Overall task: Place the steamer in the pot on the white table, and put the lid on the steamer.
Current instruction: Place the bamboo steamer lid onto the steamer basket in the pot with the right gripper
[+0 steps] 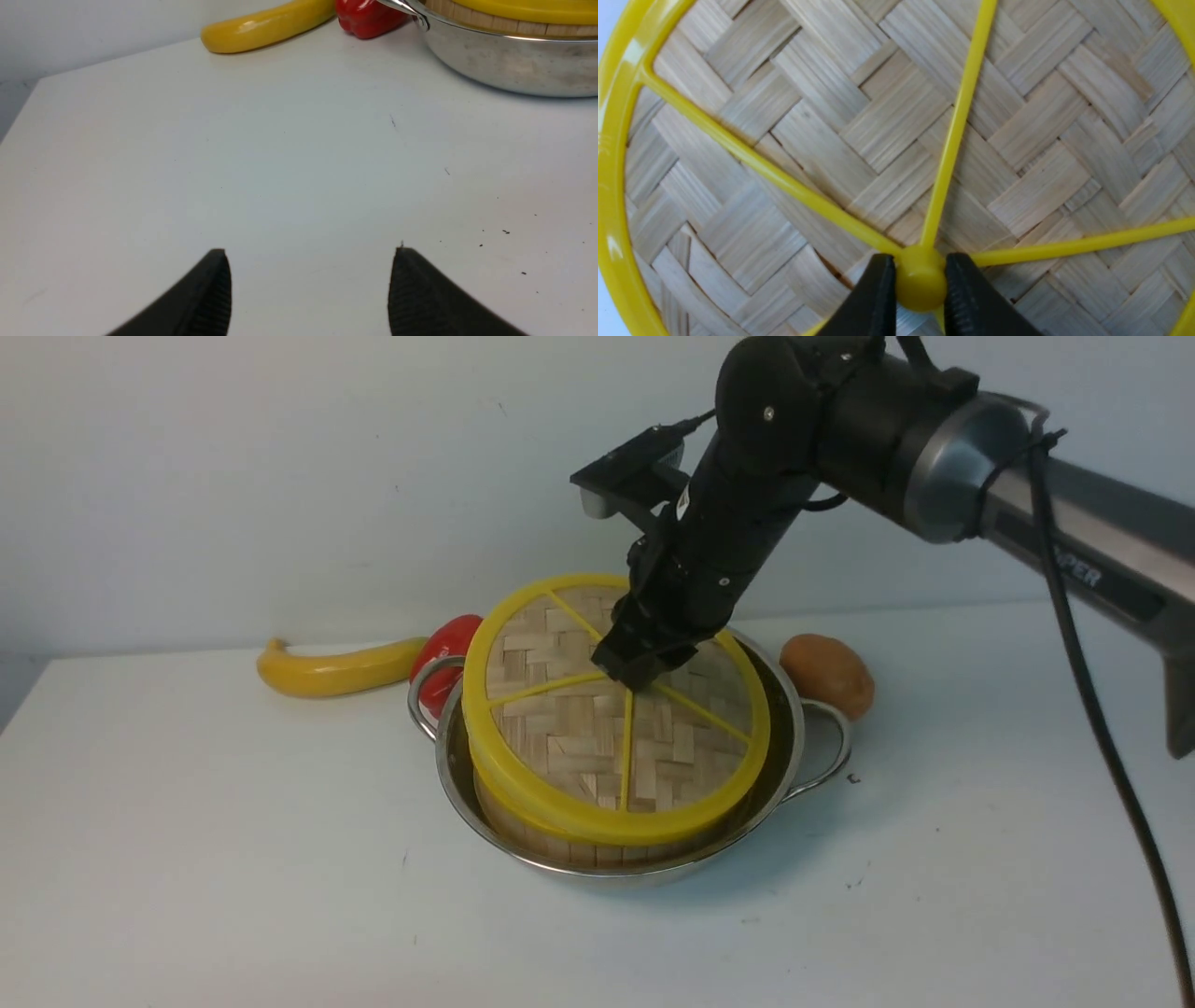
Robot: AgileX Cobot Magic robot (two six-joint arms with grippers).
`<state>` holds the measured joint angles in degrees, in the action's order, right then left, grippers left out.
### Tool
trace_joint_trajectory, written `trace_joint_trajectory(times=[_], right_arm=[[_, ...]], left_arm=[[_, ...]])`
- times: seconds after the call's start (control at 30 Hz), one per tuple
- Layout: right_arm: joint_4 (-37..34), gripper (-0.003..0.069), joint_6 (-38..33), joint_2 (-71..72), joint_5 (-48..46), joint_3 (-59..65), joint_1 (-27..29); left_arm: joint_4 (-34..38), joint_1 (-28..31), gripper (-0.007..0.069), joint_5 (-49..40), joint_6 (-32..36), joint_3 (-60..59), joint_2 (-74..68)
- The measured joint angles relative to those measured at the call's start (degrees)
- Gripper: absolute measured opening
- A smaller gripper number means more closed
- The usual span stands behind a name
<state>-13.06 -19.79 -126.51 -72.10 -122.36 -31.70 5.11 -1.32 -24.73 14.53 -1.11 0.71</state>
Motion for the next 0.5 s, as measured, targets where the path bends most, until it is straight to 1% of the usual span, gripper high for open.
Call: trace_joint_trajectory(times=[0.3,0.5], right_arm=[[-0.27,0.0113,-0.92,-1.34,0.0,-0.11,0.0],[-0.22,0.0113,-1.05,-3.46,-0.1,-3.1,0.0]], left_arm=[[0.0,0.0,0.0421,0.0,0.0,0.0,0.0],[0.0,0.0,0.0421,0.0,0.0,0.0,0.0]])
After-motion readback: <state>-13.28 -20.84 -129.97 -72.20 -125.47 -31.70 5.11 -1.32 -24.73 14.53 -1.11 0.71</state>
